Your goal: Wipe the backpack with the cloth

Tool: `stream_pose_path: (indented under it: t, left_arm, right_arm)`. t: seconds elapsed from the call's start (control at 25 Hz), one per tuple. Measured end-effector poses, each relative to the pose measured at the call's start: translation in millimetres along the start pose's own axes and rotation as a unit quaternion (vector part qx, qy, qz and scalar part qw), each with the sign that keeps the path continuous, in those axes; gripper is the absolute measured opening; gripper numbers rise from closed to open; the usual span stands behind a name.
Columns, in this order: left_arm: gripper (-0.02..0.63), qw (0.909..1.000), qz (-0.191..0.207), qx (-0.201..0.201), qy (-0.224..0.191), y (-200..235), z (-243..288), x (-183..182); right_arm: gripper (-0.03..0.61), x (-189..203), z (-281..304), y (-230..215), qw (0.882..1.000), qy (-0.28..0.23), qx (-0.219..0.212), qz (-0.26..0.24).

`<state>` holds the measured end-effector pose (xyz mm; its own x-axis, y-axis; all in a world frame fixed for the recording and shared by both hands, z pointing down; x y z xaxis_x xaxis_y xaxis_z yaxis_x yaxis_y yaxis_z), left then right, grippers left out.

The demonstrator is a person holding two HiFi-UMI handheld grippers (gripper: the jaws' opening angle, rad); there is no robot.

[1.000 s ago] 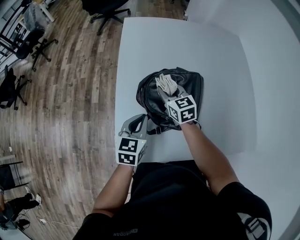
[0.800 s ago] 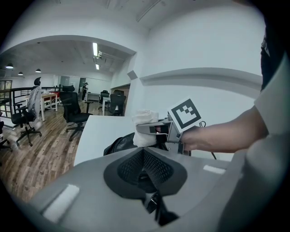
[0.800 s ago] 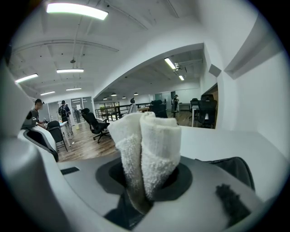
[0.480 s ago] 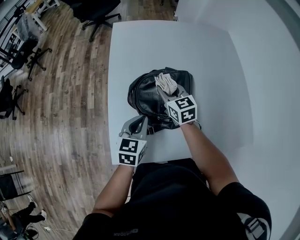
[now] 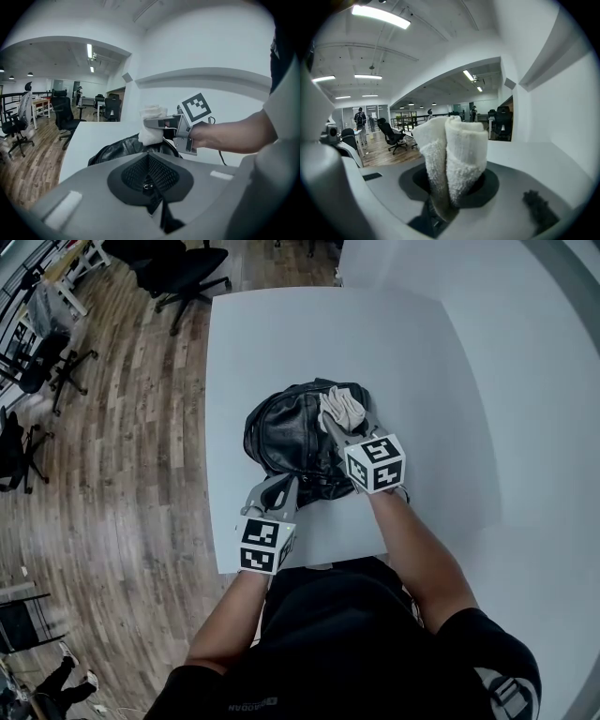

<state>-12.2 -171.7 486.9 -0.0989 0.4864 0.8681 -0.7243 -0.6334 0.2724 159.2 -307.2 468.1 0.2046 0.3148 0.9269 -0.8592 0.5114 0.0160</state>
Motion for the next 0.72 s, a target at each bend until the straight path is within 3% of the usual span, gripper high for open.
stream_pose_path:
  t: [0.72]
  left_arm:
    - [0.006, 0.9996, 0.024, 0.016, -0.001, -28.1, 17.0, -12.2]
  right_arm:
    - [0.11, -7.6, -50.3, -49.9, 0.999, -0.028, 0.045, 0.005]
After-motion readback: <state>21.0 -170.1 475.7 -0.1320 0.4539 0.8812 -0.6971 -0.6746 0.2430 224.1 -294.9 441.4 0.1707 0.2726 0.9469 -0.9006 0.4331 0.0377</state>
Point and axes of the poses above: the fingertips, and each gripper's own axes: z forward along the fingers, y to its left, x out of its underside, the point moved 9 cm from there along -z, backward along the fingers, and after that the axes turned 10 degrees about x, right-handed, at the moved point
